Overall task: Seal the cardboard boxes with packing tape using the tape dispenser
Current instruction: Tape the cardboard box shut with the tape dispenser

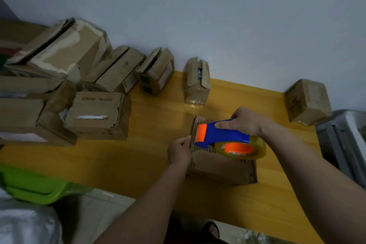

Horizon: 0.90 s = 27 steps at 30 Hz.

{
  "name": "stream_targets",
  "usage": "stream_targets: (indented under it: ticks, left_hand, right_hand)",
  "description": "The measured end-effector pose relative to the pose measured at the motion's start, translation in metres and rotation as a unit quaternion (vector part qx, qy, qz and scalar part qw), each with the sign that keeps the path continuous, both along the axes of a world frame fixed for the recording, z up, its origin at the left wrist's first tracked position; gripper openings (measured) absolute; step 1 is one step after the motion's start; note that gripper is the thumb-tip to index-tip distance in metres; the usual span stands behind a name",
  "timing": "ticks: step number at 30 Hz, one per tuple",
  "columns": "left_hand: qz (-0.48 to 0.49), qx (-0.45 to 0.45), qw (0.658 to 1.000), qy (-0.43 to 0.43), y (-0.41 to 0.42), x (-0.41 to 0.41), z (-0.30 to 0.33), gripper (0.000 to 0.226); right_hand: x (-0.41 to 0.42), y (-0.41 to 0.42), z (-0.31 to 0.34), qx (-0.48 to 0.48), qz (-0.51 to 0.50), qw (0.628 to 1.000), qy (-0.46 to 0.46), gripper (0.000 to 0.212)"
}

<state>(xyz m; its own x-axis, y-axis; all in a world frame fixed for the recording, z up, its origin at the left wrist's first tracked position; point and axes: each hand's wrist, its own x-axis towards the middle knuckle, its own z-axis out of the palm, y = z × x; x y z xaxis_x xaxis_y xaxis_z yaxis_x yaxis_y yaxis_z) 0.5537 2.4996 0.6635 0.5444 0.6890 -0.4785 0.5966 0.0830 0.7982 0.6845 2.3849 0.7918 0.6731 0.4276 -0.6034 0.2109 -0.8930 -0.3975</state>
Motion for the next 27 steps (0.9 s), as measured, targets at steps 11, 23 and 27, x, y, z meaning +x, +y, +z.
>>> stream_targets:
  ticks: [11,23,27]
  left_hand:
    - [-0.194,0.062,0.966,-0.159,-0.019,-0.046,-0.007,0.053]
    - [-0.388,0.283,0.875,-0.066,-0.001,-0.043,-0.019,0.063]
    - [-0.44,0.395,0.803,0.07,0.002,-0.038,0.001,0.072]
  right_hand:
    - [0.001,0.002,0.002,-0.012,-0.001,1.0,0.005,0.06]
    - [0.003,-0.014,0.003,0.041,-0.033,0.998,0.026,0.062]
    - [0.003,-0.015,0.006,0.045,-0.031,0.998,0.033,0.053]
